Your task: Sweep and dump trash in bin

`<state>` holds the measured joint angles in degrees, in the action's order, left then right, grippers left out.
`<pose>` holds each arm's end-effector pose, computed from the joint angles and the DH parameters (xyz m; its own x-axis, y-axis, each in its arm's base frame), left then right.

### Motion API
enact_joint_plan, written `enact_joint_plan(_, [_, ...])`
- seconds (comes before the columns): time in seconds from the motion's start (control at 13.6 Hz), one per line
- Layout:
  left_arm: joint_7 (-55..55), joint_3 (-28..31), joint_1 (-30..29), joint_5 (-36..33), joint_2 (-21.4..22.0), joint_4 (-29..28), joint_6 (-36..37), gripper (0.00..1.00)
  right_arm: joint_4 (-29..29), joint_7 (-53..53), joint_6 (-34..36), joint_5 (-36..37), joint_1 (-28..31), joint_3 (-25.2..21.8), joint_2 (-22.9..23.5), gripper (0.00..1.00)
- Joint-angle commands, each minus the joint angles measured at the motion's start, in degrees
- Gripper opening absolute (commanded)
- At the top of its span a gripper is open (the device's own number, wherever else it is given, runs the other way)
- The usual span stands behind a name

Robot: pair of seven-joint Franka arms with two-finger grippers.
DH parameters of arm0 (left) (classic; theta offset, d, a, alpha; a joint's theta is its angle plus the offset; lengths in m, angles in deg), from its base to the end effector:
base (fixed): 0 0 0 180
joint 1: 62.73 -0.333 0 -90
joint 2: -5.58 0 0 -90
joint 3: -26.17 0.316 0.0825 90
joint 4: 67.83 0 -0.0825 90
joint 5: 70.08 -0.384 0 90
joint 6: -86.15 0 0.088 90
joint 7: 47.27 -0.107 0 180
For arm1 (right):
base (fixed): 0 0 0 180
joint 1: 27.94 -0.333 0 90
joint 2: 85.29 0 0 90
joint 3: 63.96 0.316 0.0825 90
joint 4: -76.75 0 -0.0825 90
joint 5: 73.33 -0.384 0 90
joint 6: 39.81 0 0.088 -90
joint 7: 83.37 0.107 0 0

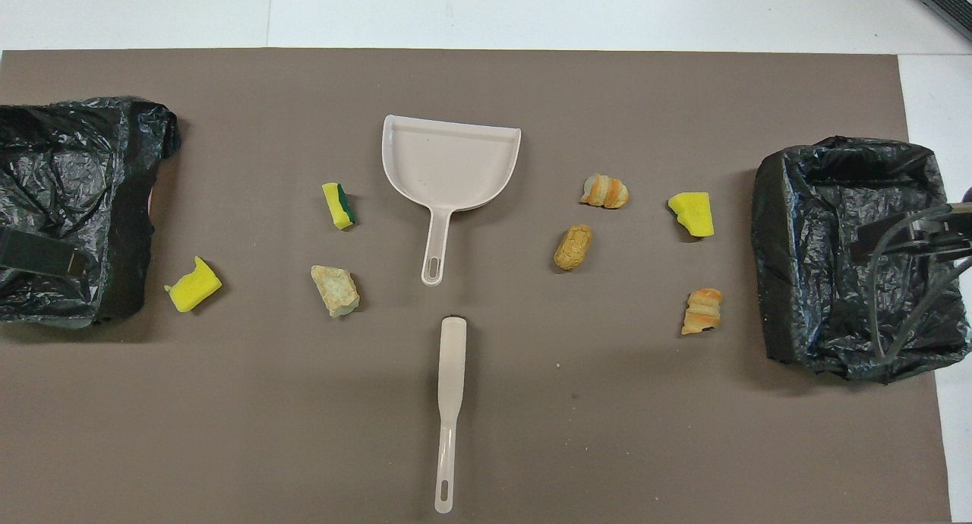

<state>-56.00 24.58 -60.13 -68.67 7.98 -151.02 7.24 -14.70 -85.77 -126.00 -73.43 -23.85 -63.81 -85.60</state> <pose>0.5178 -0.0413 0.6853 0.9732 -0.2281 -0.0289 -0.2273 -0.9734 0.0278 0.5435 -0.0372 0.6101 0.9959 -0.0265 -0.0861 -0.0271 -0.9996 -0.0053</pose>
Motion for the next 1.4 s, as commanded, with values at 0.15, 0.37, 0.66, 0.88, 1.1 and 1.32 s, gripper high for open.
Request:
enact_joint_plan(0.15, [0.5,-0.2,0.6,-0.6,2.3,-2.9,-0.5,1.0,-0.3,0.7,0.1,-1.0,0.1,-0.1,-0.7,1.0])
enact_joint_plan(0.37, [0.4,-0.3,0.7,-0.5,2.7,-3.5,-0.7,1.0,-0.3,0.7,0.1,-1.0,0.1,-0.1,-0.7,1.0])
enact_joint_plan(0.66, [0.4,-0.7,0.8,-0.2,3.0,-4.0,-1.0,1.0,-0.3,0.7,0.1,-1.0,0.1,-0.1,-0.7,1.0])
enact_joint_plan(0.88, [0.4,-1.2,0.9,-0.1,3.1,-4.2,-1.3,1.0,-0.3,0.7,0.1,-1.0,0.1,-0.1,-0.7,1.0])
enact_joint_plan(1.1, [0.4,-2.3,0.9,0.1,3.6,-5.2,-1.5,1.0,-0.3,0.7,0.1,-1.0,0.1,-0.1,-0.7,1.0])
enact_joint_plan(1.32, [0.5,-3.5,0.9,0.1,6.2,-9.7,-4.4,1.0,-0.3,0.7,0.1,-1.0,0.1,-0.1,-0.7,1.0])
